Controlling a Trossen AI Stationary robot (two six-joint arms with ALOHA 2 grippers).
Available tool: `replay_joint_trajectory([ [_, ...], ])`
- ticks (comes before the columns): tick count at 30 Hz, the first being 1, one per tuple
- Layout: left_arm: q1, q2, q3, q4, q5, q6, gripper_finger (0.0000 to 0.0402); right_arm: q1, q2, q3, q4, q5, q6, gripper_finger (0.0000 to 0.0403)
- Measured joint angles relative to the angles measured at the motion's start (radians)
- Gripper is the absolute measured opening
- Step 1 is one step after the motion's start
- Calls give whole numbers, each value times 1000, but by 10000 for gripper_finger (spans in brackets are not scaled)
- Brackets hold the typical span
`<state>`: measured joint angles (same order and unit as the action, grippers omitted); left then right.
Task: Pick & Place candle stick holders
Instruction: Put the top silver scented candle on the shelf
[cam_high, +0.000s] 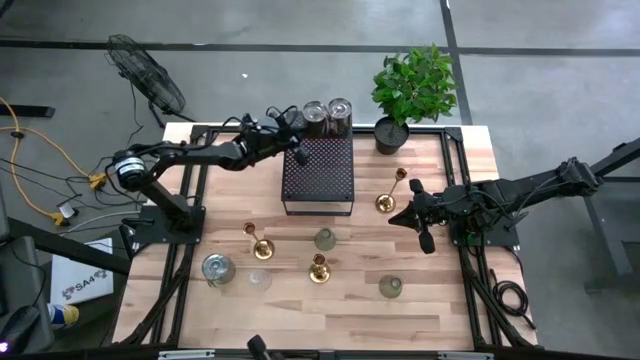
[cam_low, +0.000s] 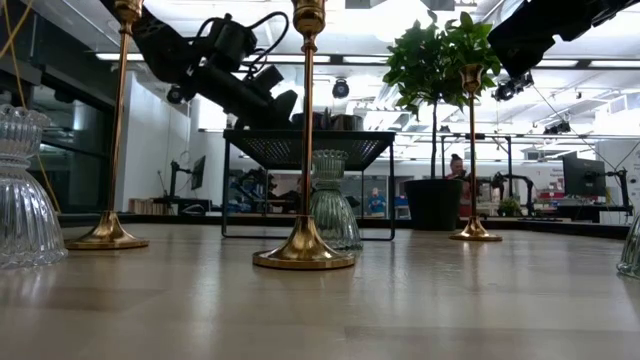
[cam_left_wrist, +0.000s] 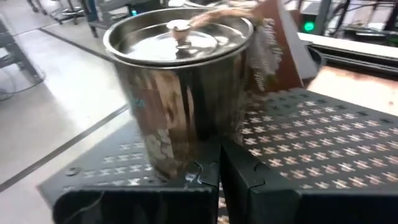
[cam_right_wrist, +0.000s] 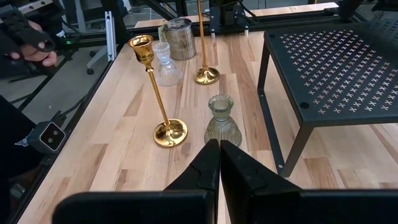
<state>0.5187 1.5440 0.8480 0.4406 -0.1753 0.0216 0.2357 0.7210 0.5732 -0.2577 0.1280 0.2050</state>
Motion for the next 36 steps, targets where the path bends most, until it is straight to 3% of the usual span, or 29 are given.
replay_joint_trajectory([
  [30,58,23,4,-12,27,25,0,0,0,0,0,0,0,4],
  [36,58,-61,4,-50,24,72,0,0,0,0,0,0,0,4],
])
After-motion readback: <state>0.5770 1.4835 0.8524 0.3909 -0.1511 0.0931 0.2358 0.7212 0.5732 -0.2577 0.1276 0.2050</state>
